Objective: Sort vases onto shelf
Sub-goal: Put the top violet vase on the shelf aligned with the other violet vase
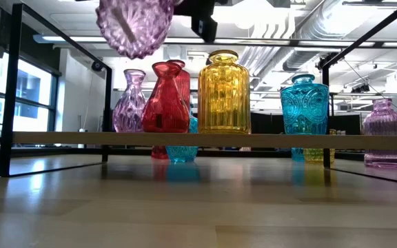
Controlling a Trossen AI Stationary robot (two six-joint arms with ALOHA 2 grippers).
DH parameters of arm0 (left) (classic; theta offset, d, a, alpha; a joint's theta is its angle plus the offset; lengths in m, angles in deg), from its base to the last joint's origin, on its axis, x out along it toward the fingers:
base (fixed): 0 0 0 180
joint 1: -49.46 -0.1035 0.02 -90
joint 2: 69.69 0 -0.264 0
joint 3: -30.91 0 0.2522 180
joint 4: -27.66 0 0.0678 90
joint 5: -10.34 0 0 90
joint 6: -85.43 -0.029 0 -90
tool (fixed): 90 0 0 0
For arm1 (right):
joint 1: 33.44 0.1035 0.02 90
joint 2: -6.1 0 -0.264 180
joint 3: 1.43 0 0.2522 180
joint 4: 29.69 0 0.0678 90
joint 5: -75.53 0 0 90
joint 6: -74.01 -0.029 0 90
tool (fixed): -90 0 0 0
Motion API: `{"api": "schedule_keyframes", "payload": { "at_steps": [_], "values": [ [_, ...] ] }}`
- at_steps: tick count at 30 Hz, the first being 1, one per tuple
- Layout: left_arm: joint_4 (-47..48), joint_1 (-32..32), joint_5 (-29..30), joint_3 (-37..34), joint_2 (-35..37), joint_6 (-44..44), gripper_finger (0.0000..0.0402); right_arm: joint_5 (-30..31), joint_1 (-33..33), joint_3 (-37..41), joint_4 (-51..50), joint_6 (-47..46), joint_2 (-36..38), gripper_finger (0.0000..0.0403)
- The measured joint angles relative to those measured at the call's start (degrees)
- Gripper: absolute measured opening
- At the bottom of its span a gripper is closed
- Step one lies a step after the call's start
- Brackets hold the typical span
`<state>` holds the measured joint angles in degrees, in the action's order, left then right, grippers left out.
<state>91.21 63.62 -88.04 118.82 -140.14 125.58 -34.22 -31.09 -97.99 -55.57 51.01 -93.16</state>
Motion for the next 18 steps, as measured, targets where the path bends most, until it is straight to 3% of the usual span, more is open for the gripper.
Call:
{"api": "schedule_keyframes", "payload": {
  "at_steps": [7,18],
  "values": [
    [-14.34,4.19,1.98,-6.0,-1.05,8.46,0.0099,-0.36,-0.14,0.0,0.07,5.45,0.0,0.0119],
    [-18.02,7.7,6.27,-7.89,-4.42,15.46,0.0099,-0.4,0.37,0.0,-0.17,11.72,-0.18,0.0119]
  ]
}}
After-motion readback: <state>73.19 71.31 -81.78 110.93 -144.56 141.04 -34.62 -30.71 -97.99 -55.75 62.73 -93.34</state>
